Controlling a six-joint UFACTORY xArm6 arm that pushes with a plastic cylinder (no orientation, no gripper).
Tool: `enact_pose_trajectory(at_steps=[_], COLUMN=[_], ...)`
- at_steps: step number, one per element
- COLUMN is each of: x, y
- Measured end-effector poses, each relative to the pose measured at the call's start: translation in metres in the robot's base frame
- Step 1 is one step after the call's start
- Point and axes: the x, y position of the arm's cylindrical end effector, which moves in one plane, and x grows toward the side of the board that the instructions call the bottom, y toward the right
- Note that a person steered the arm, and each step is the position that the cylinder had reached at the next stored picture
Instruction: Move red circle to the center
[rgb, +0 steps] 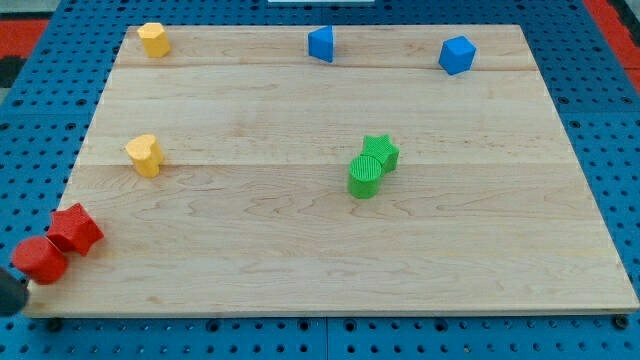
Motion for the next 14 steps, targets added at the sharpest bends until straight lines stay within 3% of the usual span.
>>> enact_pose_trajectory(at_steps=[2,3,6,8,9,10,11,12,13,14], x=[-0.053,-0.088,-0.113,-0.148,-0.189,-0.189,-0.267,-0.306,-0.298,-0.289], y=[0.026,0.011,0.193,0.253,0.281,0.281,0.249,0.221,0.226,0.316])
